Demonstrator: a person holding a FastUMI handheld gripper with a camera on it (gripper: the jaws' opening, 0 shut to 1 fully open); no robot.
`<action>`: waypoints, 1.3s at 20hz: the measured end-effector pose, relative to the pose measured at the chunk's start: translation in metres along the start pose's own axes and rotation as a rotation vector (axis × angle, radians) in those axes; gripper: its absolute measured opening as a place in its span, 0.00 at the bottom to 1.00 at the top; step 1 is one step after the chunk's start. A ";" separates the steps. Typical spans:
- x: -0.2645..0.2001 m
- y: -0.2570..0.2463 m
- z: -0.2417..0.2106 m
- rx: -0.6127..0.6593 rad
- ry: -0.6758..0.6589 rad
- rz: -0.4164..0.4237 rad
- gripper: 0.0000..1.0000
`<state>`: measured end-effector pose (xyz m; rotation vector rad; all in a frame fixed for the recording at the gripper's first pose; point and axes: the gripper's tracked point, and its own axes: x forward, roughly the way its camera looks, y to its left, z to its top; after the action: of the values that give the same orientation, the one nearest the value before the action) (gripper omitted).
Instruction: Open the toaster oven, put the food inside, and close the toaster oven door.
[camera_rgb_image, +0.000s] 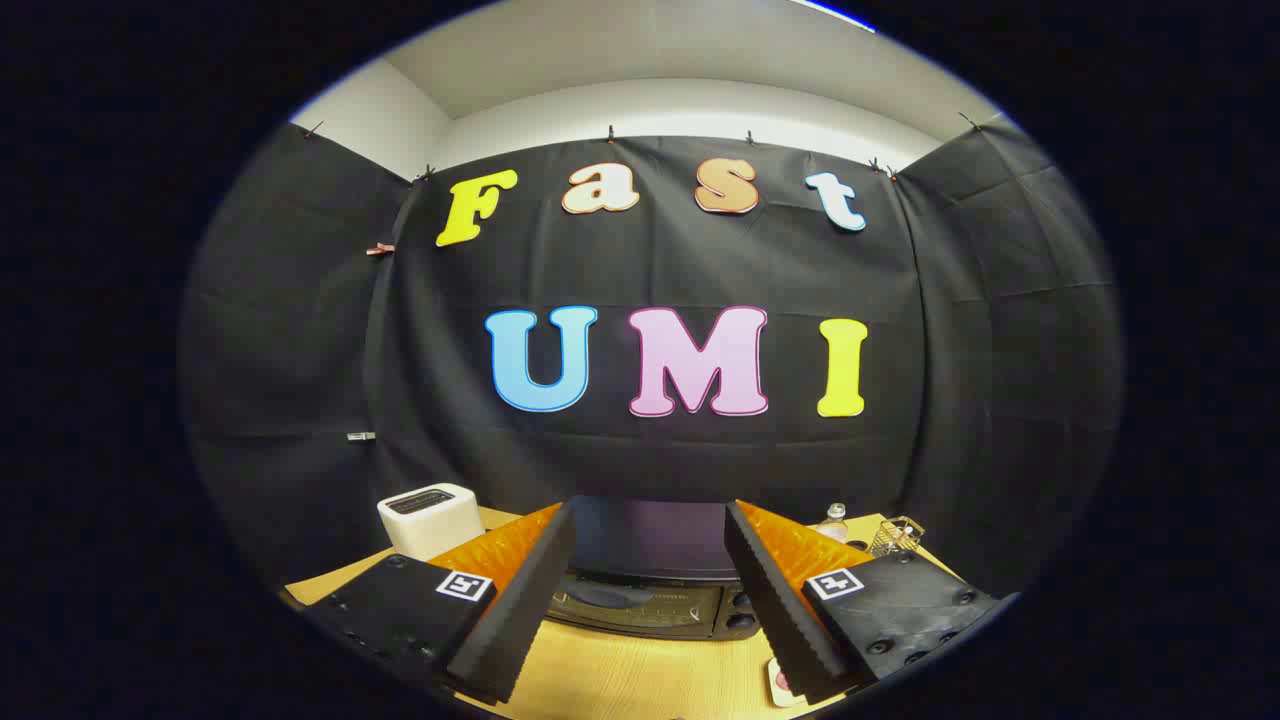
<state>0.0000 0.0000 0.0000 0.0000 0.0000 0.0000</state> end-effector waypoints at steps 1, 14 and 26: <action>0.001 0.000 -0.002 -0.001 0.004 0.000 0.98; 0.000 0.008 -0.011 -0.004 0.018 0.012 0.98; 0.015 0.015 -0.052 -0.011 0.081 -0.011 0.98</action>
<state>0.0146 0.0147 -0.0524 -0.0110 0.0814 -0.0107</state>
